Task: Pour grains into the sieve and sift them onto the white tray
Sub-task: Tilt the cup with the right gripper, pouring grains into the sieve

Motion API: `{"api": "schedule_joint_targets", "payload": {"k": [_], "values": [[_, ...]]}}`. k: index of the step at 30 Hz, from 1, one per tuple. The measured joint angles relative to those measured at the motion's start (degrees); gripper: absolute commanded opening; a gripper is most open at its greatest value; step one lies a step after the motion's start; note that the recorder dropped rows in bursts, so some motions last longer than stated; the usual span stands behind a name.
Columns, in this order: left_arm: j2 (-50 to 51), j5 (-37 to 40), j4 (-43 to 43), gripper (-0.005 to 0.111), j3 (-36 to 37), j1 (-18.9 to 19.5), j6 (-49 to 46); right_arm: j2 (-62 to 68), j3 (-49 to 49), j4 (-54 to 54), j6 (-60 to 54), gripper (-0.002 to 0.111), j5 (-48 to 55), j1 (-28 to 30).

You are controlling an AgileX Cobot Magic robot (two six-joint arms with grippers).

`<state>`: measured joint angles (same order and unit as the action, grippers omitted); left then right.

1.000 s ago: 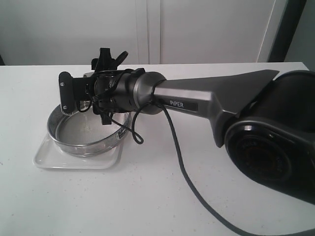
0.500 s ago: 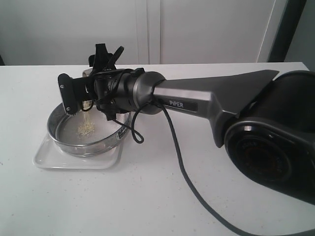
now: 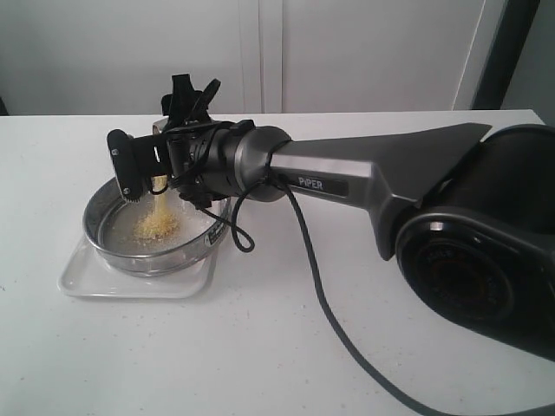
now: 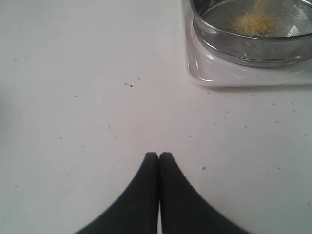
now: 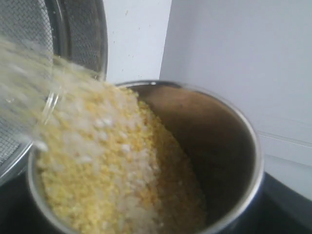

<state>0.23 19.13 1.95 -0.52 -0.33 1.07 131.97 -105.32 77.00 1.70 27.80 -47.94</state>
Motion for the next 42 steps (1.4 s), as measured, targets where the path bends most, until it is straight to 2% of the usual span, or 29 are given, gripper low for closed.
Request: {"api": "schedule_joint_targets", "payload": {"k": [25, 42], "values": [[0.0, 0.0, 0.0, 0.0, 0.0, 0.0, 0.0, 0.0, 0.0, -0.4, 0.0, 0.0, 10.6, 0.0], [0.0, 0.0, 0.0, 0.0, 0.0, 0.0, 0.0, 0.0, 0.0, -3.9, -2.3, 0.0, 11.9, -2.5]]}}
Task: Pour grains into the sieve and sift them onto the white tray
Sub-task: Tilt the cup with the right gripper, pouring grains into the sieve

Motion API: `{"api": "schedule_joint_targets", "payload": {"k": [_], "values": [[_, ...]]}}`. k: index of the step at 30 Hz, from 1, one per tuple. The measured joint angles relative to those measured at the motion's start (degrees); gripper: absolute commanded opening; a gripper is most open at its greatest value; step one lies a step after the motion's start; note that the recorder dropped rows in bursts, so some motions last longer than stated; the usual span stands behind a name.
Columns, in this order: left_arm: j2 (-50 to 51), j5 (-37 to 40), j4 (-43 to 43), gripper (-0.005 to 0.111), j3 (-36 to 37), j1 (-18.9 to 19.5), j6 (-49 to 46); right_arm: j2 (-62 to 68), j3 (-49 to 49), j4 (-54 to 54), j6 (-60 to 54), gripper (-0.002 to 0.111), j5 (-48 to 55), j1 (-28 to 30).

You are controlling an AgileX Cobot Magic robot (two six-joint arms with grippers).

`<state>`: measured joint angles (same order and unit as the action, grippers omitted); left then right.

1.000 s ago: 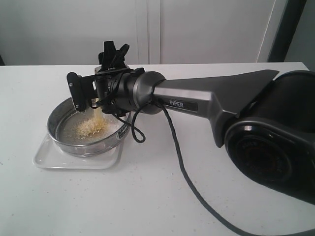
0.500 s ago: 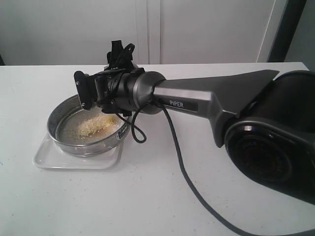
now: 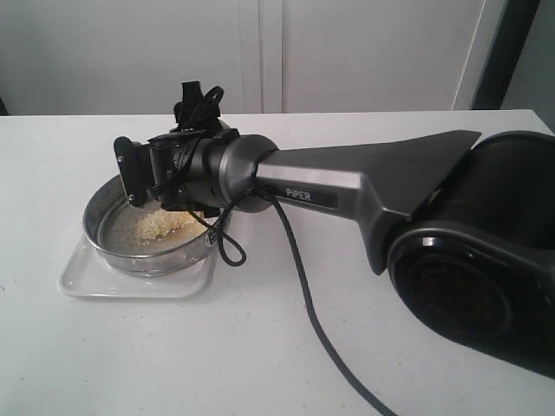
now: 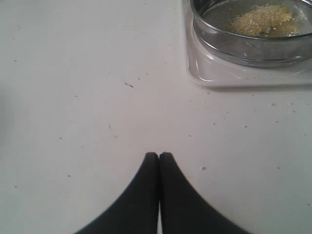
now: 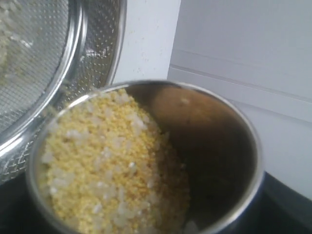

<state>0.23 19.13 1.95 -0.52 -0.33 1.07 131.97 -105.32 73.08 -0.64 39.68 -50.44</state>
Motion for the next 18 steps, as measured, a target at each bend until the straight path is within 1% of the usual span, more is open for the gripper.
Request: {"api": "schedule_joint_targets", "payload": {"k": [13, 18], "values": [[0.0, 0.0, 0.0, 0.0, 0.0, 0.0, 0.0, 0.2, 0.0, -1.8, -4.3, 0.0, 0.6, -1.2], [0.0, 0.0, 0.0, 0.0, 0.0, 0.0, 0.0, 0.2, 0.5, -2.2, -7.4, 0.0, 1.6, -2.6]]}}
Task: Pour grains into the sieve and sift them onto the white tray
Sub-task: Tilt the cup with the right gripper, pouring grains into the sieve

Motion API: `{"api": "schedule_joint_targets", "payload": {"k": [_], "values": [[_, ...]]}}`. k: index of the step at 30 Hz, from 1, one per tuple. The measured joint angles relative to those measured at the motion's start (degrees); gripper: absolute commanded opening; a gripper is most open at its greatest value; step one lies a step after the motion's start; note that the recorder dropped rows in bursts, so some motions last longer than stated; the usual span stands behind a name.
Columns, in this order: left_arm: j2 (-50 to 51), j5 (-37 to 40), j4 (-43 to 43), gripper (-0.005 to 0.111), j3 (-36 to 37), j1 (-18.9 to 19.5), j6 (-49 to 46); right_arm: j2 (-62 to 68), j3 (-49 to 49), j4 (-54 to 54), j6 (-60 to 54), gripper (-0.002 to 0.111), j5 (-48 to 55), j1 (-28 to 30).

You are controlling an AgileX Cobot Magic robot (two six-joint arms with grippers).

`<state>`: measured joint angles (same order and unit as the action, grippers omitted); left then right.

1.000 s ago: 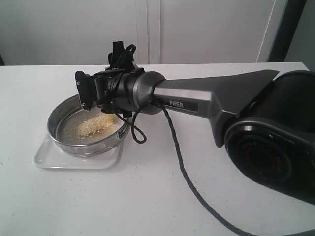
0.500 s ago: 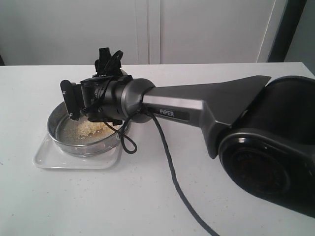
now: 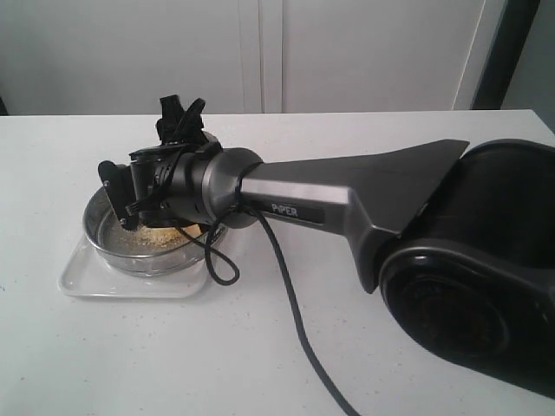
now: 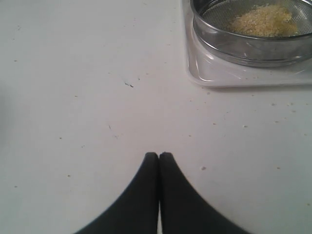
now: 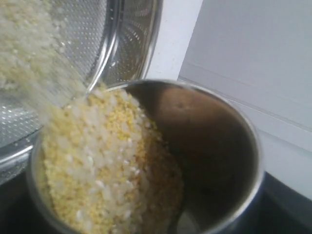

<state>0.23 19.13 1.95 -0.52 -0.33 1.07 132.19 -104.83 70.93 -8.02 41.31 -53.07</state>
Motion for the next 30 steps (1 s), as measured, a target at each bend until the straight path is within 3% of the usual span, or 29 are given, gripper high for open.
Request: {"api": "schedule_joint_targets", "payload": {"k": [22, 30], "values": [[0.0, 0.0, 0.0, 0.0, 0.0, 0.0, 0.0, 0.0, 0.2, 1.3, -9.2, 0.0, 3.6, -1.4], [0.0, 0.0, 0.0, 0.0, 0.0, 0.0, 0.0, -0.2, 0.2, 6.6, -10.1, 0.0, -2.2, -1.4]]}}
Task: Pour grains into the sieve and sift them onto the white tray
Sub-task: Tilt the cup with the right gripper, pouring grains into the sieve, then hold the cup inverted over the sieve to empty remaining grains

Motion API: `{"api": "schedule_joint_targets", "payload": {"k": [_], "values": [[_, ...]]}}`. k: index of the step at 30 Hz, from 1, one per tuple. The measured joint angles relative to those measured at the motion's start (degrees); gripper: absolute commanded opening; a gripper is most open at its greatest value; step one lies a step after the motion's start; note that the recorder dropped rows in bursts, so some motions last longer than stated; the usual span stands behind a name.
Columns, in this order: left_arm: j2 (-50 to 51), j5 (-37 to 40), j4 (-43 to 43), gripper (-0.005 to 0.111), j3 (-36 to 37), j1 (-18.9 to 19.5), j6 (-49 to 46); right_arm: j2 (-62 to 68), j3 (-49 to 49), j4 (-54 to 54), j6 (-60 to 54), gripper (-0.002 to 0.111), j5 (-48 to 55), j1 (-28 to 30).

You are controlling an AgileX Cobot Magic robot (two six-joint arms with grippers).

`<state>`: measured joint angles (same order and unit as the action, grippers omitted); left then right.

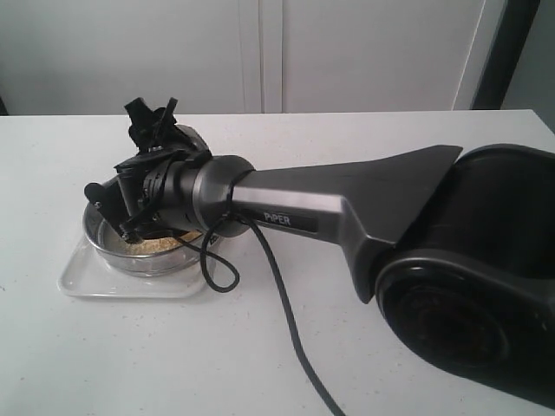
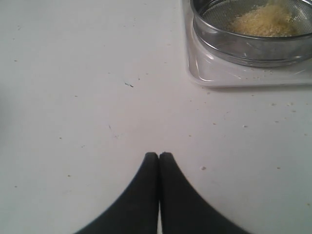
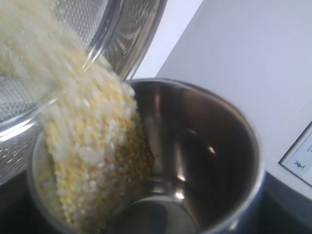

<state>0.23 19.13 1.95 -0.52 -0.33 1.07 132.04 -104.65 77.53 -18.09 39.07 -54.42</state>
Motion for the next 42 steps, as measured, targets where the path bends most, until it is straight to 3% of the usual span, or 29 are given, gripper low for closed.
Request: {"api": "schedule_joint_targets", "payload": {"k": [11, 20, 25, 42], "values": [[0.0, 0.0, 0.0, 0.0, 0.0, 0.0, 0.0, 0.0, 0.0, 11.0, -2.4, 0.0, -4.9, 0.7], [0.0, 0.0, 0.0, 0.0, 0.0, 0.0, 0.0, 3.2, 0.0, 20.7, 1.2, 0.0, -1.8, 3.0], [0.0, 0.0, 0.0, 0.0, 0.0, 0.0, 0.0, 3.7, 0.0, 21.5, 2.4, 0.0, -6.2, 3.0], [0.0, 0.0, 0.0, 0.0, 0.0, 0.0, 0.0, 3.8, -0.3, 21.6, 1.2, 0.0, -2.4, 1.7]]}}
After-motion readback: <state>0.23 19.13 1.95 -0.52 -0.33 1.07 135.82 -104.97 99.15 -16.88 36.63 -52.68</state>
